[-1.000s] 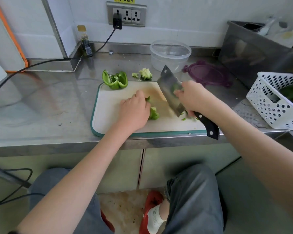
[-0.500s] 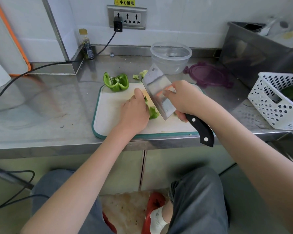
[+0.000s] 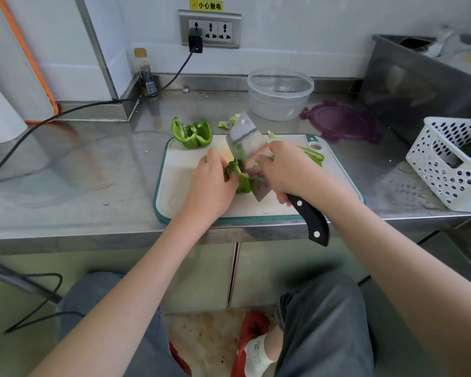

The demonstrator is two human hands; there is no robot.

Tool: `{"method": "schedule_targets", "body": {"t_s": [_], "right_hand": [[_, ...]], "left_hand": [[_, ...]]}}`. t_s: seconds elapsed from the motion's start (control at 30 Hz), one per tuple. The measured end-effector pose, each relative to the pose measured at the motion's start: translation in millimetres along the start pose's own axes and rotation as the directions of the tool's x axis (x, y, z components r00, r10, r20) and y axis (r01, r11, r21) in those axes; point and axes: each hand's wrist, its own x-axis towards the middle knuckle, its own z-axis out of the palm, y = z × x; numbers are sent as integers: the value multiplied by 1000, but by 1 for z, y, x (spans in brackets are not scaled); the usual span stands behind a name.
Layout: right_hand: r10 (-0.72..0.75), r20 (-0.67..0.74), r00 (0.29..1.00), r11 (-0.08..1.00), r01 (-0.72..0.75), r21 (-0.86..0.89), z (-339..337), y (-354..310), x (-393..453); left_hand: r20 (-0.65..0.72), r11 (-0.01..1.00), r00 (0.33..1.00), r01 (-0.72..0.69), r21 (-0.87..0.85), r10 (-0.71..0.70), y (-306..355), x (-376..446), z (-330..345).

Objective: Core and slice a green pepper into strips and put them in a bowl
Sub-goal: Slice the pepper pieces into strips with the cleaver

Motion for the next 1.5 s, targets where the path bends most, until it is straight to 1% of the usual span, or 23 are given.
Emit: {"method": "schedule_targets", "body": {"t_s": [0.1, 0.17, 0.23, 0.3, 0.43, 0.6, 0.7, 0.8, 0.87, 0.93, 1.0, 1.1, 1.17, 1.23, 1.3, 1.37, 1.43, 1.5], "right_hand": [[1, 16, 1000, 1000, -1, -1, -2, -5, -2], [13, 23, 1000, 1000, -13, -21, -5, -7, -1], [28, 41, 999, 996, -24, -89, -4, -9, 2], [7, 21, 1000, 990, -4, -142, -2, -8, 4], [-65, -38, 997, 990, 59, -127, 5, -7, 3], [-9, -17, 1000, 978, 5, -208, 11, -15, 7], [-22, -49, 999, 963, 8, -270, 16, -20, 9], [-77, -75, 994, 954, 52, -295, 20, -22, 10], [-182, -105, 978, 951, 148, -270, 20, -23, 9], [-244, -120, 962, 944, 207, -259, 19, -24, 7], [-224, -103, 969, 941, 187, -282, 18, -23, 6], [-116, -106, 988, 930, 70, -360, 21, -21, 6], [-88, -106, 990, 925, 42, -378, 21, -24, 5], [-85, -67, 994, 914, 51, -402, 18, -31, 7], [-84, -54, 995, 920, 57, -388, 14, -40, 8], [-108, -80, 991, 919, 69, -389, 16, -42, 4], [-138, -143, 980, 909, 67, -412, 23, -33, 1], [-135, -141, 981, 909, 66, -411, 25, -25, 1]], "left_hand": [[-20, 994, 1000, -20, 104, 22, 0, -2, 1], [-30, 990, 999, -23, 140, 27, -1, -1, 2], [-25, 987, 999, -24, 161, 28, -1, -1, 3], [-22, 983, 999, -24, 181, 28, -1, -1, 4], [-14, 984, 1000, -25, 178, 28, 0, 0, 5], [3, 984, 1000, 3, 180, -3, -1, 2, 6], [11, 986, 1000, 26, 163, -28, -1, 3, 6], [21, 987, 999, 41, 154, -45, 0, 3, 7], [27, 988, 998, 54, 141, -58, 0, 3, 6], [32, 989, 997, 62, 132, -67, 1, 3, 4], [47, 987, 996, 63, 145, -70, 3, 2, 4], [66, 982, 995, 68, 178, -81, 4, 2, 5], [71, 979, 993, 81, 185, -95, 4, 3, 5], [71, 979, 991, 98, 179, -112, 4, 4, 5], [62, 980, 990, 114, 165, -125, 3, 5, 5], [64, 980, 989, 120, 156, -132, 3, 5, 5], [67, 980, 990, 112, 165, -124, 3, 5, 6], [76, 976, 991, 97, 193, -113, 2, 5, 6]]}}
